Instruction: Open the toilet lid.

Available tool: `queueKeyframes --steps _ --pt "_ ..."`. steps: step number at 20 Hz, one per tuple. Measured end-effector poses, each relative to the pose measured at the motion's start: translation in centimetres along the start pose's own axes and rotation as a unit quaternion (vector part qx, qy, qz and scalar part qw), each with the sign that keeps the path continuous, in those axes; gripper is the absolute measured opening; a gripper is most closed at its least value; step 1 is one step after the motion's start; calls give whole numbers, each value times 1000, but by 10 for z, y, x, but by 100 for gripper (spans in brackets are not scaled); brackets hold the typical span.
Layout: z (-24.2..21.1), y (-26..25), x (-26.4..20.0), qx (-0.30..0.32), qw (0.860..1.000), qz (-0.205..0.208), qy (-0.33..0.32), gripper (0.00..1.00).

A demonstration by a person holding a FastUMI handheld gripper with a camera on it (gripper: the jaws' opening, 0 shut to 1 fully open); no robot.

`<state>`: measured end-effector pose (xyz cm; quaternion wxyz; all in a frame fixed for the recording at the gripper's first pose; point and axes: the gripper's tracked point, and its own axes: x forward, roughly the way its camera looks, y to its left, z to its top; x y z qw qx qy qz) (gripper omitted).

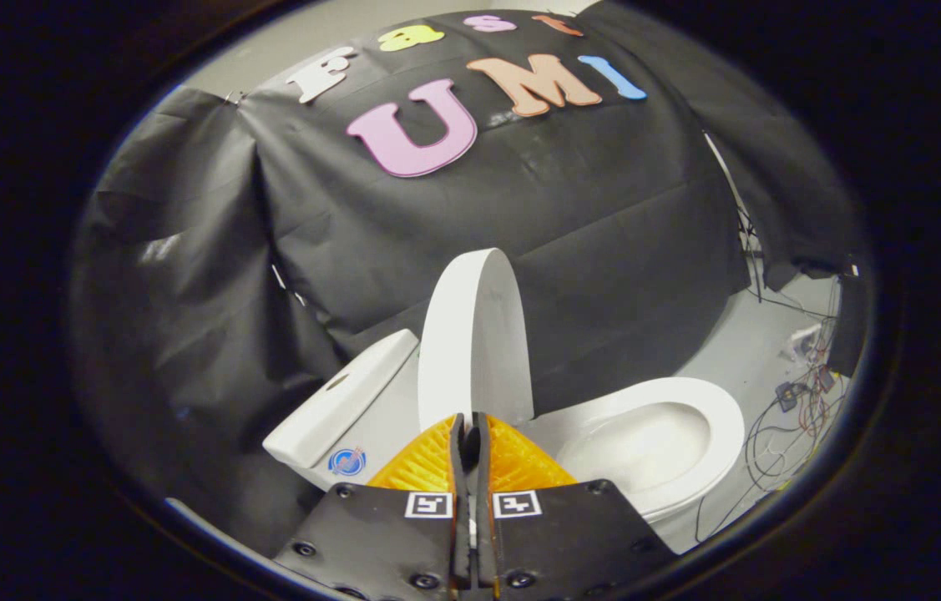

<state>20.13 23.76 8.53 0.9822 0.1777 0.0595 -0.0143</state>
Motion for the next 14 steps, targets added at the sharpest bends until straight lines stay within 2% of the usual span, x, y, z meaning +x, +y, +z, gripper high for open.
queueKeyframes --steps 14 --pt "-19 88 23 -70 997 39 13 4"
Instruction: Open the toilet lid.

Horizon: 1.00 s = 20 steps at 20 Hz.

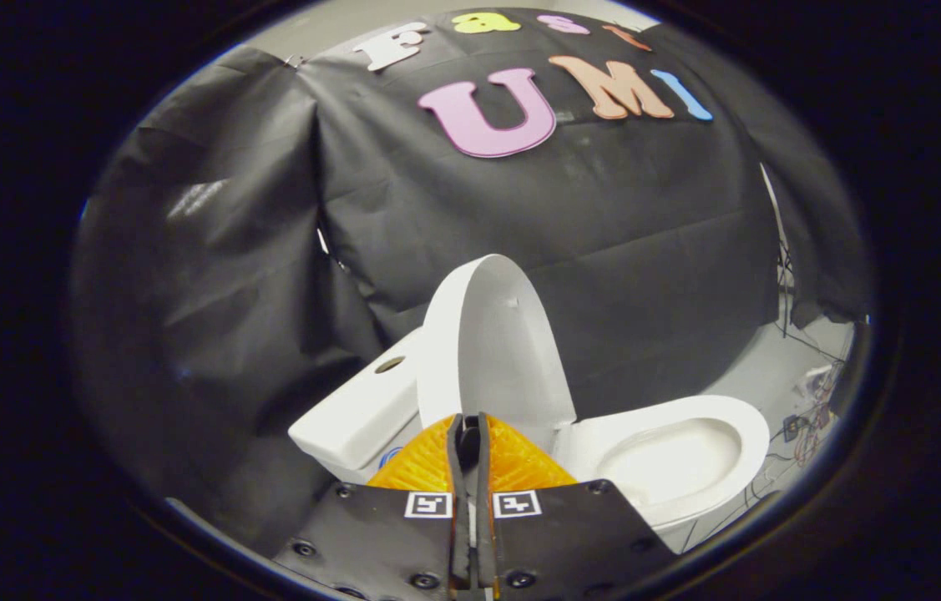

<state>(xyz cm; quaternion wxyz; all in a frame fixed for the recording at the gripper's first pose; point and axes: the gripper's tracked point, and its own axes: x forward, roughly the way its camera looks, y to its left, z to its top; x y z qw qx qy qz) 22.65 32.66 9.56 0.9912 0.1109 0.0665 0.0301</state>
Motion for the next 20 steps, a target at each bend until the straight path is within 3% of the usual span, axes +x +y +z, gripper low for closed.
queueKeyframes --steps 6,16,18,20 --pt "-17 42 19 -40 999 17 11 4" --pt "-17 60 30 -77 997 3 1 4" --pt "-17 62 28 -82 997 9 -7 22" --pt "-17 64 30 -78 996 29 -9 22"
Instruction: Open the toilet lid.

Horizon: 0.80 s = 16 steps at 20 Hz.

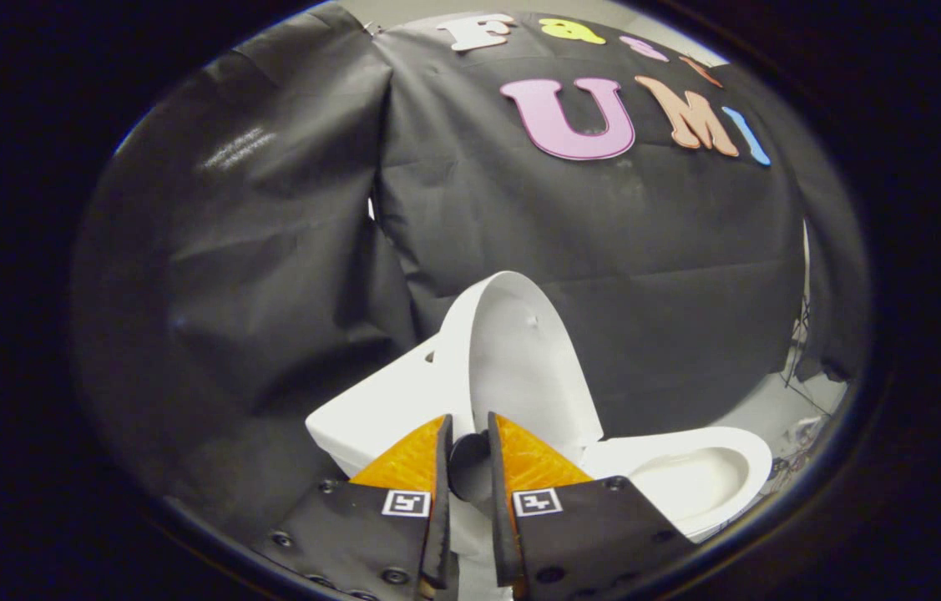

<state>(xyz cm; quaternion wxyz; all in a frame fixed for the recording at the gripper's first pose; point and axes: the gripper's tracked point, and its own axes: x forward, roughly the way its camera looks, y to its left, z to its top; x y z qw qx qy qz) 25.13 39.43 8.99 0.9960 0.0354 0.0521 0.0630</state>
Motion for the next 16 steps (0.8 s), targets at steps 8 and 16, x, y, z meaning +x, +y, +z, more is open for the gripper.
queueKeyframes --steps 8,16 --pt "-27 9 -13 0 998 67 16 63" --pt "-51 -5 -57 -21 995 77 55 99"
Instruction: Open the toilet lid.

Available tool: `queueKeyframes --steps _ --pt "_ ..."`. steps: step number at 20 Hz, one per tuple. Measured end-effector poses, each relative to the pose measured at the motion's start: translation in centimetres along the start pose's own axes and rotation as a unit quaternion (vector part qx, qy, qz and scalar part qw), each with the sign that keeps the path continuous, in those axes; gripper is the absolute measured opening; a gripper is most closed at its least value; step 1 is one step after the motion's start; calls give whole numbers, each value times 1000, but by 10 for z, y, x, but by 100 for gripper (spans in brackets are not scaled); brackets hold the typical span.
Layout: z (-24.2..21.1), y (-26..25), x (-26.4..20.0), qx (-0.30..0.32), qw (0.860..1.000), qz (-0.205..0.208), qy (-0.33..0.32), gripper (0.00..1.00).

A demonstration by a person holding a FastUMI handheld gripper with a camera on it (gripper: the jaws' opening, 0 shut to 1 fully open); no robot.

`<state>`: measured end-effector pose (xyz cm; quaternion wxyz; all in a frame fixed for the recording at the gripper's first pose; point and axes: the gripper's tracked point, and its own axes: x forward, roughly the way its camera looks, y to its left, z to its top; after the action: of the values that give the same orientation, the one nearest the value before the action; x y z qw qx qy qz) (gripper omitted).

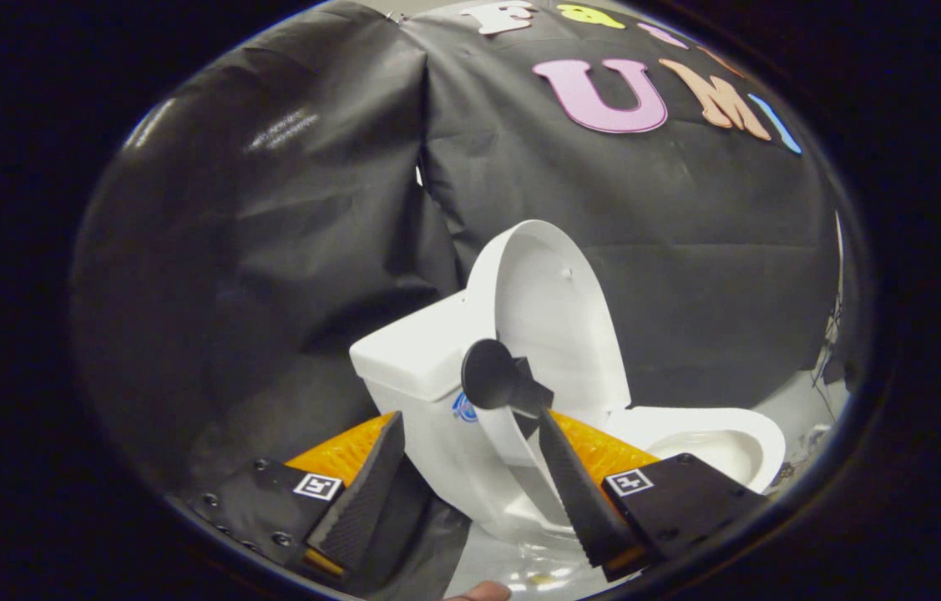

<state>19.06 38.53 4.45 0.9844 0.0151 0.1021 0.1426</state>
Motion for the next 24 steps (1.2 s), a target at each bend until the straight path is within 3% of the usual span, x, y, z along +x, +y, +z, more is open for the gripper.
queueKeyframes --steps 7,24 --pt "-13 -3 -62 1 998 30 -46 99" --pt "-64 -193 -161 44 994 -97 -26 97"
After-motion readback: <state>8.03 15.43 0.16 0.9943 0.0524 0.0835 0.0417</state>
